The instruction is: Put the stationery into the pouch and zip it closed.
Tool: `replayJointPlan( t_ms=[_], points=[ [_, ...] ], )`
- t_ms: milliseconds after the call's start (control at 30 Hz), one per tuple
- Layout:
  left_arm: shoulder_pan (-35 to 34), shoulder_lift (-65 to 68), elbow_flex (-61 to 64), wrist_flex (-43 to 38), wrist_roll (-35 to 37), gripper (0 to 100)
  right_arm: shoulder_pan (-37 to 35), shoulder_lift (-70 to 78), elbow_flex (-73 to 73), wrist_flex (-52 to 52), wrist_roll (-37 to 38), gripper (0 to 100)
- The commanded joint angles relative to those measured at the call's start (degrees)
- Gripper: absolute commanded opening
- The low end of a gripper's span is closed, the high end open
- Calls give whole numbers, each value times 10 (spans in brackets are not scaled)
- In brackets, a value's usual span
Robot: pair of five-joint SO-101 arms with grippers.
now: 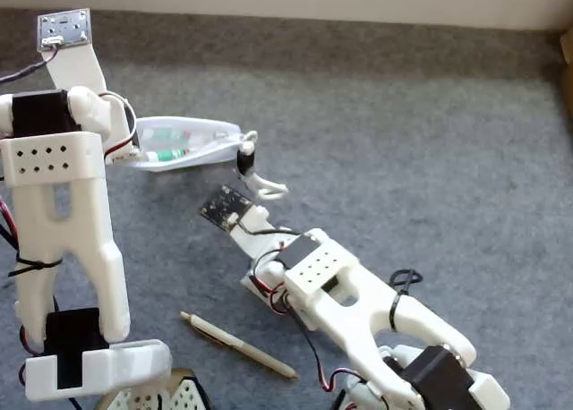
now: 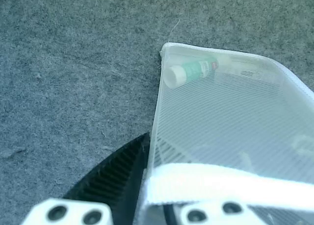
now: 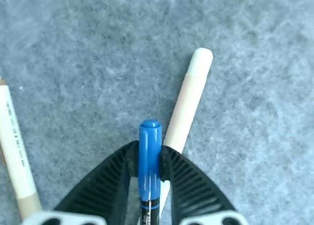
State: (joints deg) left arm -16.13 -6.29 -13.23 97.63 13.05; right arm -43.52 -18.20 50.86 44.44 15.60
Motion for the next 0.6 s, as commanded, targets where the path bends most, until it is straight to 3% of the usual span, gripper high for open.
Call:
replayJointPlan(
  t_ms=[0, 567],
  points=[
    [-13, -6, -4, -5, 4, 5, 9, -69, -23, 10, 5, 3],
    [-12, -3, -3, -7, 4, 5, 6, -258, -13, 104, 3, 3]
  ],
)
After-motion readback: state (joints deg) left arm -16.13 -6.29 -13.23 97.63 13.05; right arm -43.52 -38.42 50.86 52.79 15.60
